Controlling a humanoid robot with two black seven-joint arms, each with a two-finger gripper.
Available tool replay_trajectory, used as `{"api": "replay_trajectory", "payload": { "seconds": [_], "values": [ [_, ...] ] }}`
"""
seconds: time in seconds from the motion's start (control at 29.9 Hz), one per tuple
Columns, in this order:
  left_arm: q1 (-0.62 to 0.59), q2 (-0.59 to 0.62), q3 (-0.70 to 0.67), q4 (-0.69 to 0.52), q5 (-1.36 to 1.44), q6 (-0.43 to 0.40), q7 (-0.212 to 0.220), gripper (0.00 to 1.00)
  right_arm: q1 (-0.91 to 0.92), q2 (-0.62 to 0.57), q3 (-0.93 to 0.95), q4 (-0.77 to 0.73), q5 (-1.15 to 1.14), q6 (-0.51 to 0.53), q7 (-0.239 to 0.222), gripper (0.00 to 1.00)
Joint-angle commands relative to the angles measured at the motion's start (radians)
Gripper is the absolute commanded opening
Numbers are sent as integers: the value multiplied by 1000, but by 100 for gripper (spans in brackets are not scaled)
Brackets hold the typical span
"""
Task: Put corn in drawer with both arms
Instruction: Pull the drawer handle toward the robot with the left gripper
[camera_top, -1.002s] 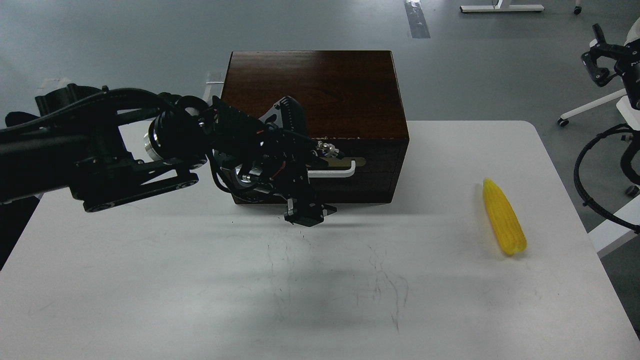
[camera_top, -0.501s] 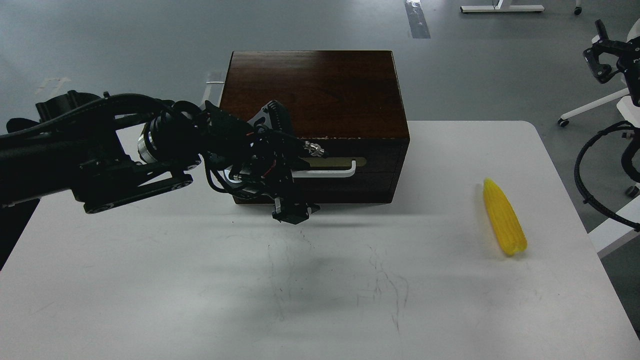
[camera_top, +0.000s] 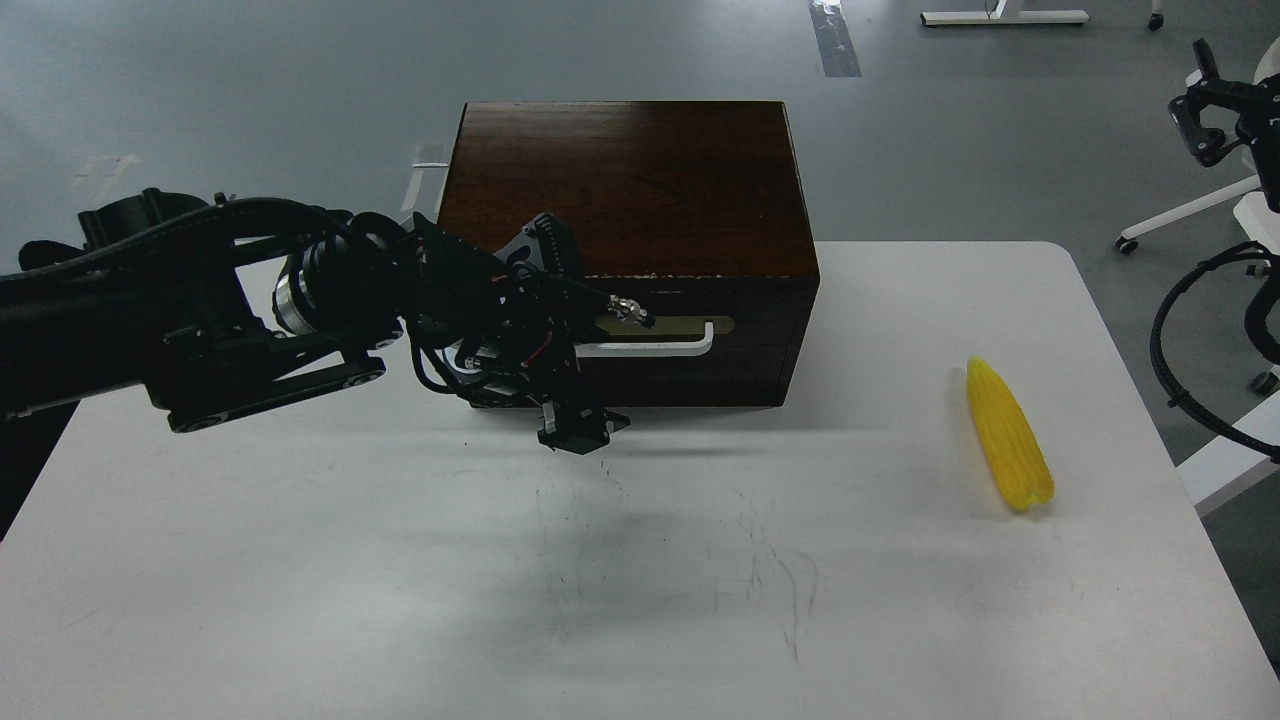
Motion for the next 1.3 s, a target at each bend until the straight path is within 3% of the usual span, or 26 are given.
{"api": "replay_trajectory", "payload": {
  "seconds": [0.0, 0.43, 1.27],
  "values": [
    [-3, -1, 4, -6, 0, 0, -1, 90, 0, -4, 0, -1, 0, 0, 7, 100],
    [-10, 0, 30, -44, -2, 0, -37, 91, 2, -7, 0, -1, 0, 0, 15, 100],
    [-33, 23, 27, -162, -6, 0, -70, 93, 2, -14, 0, -1, 0, 0, 15, 100]
  ]
}}
